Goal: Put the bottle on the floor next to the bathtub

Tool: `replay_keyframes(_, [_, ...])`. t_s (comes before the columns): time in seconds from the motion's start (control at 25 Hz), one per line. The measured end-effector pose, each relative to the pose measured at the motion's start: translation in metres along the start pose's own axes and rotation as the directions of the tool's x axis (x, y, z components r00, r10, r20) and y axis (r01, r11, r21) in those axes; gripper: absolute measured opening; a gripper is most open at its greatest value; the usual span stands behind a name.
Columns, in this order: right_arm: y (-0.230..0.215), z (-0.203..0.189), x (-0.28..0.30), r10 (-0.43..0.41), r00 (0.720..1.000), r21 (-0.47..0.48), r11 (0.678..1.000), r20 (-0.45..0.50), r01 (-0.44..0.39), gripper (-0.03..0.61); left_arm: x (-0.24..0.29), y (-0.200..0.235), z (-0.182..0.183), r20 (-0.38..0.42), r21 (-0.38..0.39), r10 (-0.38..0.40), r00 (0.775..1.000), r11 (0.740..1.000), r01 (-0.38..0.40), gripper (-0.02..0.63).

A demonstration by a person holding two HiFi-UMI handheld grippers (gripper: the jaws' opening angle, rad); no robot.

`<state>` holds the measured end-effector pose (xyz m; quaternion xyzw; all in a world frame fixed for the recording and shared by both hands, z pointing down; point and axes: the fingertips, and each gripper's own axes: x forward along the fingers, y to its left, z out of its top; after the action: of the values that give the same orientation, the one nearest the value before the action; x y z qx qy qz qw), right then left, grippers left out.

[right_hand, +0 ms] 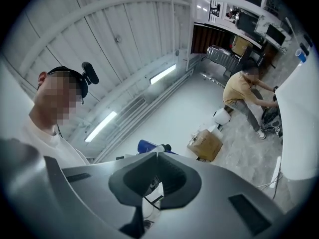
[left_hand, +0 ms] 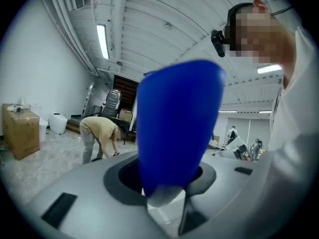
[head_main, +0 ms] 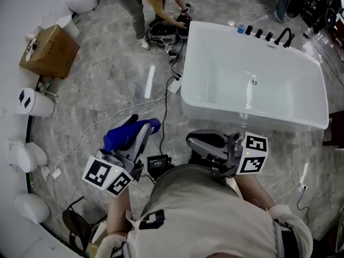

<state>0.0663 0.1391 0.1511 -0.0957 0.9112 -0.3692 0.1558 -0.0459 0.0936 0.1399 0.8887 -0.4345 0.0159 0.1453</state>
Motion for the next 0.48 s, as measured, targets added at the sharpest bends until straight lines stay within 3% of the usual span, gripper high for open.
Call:
replay_keyframes(0.16, [-0.020,0.031,-0.030,0.046,0.999,0.019,0.999,-0.019,-0.045,0.029,0.028,0.000,0.010,-0.014,0.015,0.113,0.993,0.993,-0.113,0.196])
replay_keyframes(0.32, [-0.044,0.051,-0.042,0.047,0.997,-0.013,0.999,-0.053,-0.048,0.029,0.049,0.006,0.024,0.009,0.062,0.163,0.987,0.985,-0.163,0.196])
replay_keyframes(0.48, [-0.053,0.054,-0.048,0.051,0.996,-0.012,0.999,-0.077,-0.052,0.029,0.057,0.003,0.018,-0.004,0.049,0.201,0.980,0.978,-0.200,0.196])
